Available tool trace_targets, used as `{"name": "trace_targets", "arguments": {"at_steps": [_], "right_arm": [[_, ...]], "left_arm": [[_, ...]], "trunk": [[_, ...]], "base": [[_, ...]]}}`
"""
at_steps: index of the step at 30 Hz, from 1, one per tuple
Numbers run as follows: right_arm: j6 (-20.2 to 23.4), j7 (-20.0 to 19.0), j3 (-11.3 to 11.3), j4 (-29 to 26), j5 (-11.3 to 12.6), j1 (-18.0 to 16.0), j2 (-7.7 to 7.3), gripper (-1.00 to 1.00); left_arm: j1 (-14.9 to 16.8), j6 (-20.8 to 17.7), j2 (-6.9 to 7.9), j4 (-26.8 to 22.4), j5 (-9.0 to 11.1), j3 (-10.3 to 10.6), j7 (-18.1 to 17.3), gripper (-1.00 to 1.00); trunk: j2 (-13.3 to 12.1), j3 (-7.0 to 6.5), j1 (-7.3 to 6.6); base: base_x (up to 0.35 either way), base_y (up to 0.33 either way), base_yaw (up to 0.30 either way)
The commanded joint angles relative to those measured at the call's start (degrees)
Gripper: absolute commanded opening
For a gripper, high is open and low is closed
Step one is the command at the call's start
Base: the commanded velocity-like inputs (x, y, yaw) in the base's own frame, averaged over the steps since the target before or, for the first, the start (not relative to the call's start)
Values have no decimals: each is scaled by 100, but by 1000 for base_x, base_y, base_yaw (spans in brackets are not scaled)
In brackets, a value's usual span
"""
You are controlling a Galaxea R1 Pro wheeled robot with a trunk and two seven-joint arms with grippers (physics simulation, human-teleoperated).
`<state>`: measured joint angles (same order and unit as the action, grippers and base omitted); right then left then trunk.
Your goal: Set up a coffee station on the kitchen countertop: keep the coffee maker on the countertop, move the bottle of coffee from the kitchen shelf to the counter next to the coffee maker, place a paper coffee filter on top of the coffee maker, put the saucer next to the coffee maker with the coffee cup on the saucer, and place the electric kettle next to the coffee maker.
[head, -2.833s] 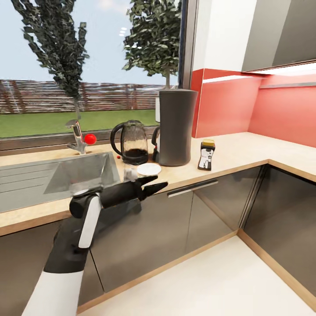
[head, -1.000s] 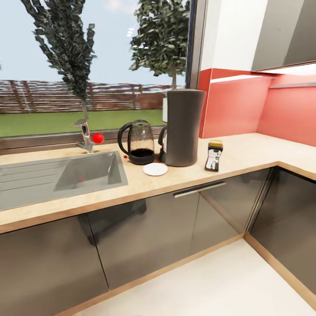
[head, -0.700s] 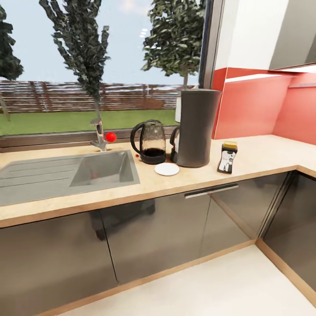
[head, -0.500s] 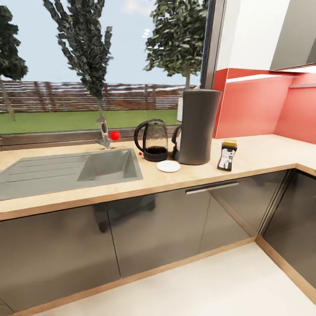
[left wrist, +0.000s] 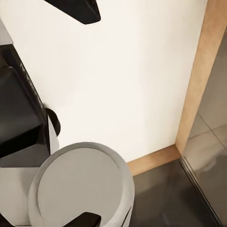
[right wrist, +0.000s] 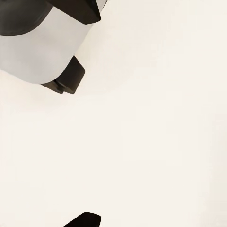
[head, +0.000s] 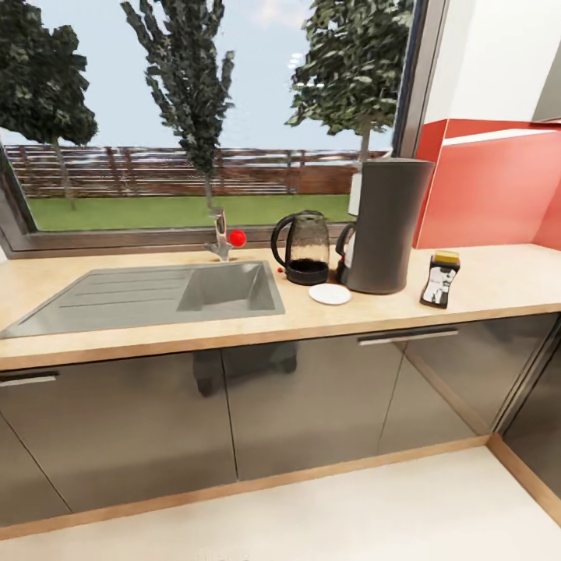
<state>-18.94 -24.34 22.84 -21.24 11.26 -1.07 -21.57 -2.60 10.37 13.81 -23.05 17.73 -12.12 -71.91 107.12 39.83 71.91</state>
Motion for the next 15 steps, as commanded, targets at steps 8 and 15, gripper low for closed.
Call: {"name": "trace_targets", "arguments": {"at_steps": [8,15], "right_arm": [[-13,-19,37,6,57,-7,-5,100],[-26,-6,38,14,44,-7,-5,100]], "left_arm": [[-4,36,-1,-7,3,-104,-7,100],[-4,35,-1,-7,3,-124,-7,100]], "trunk": [[2,4,0],[2,4,0]], "base": [[-1,96,130],[0,299,5]]}}
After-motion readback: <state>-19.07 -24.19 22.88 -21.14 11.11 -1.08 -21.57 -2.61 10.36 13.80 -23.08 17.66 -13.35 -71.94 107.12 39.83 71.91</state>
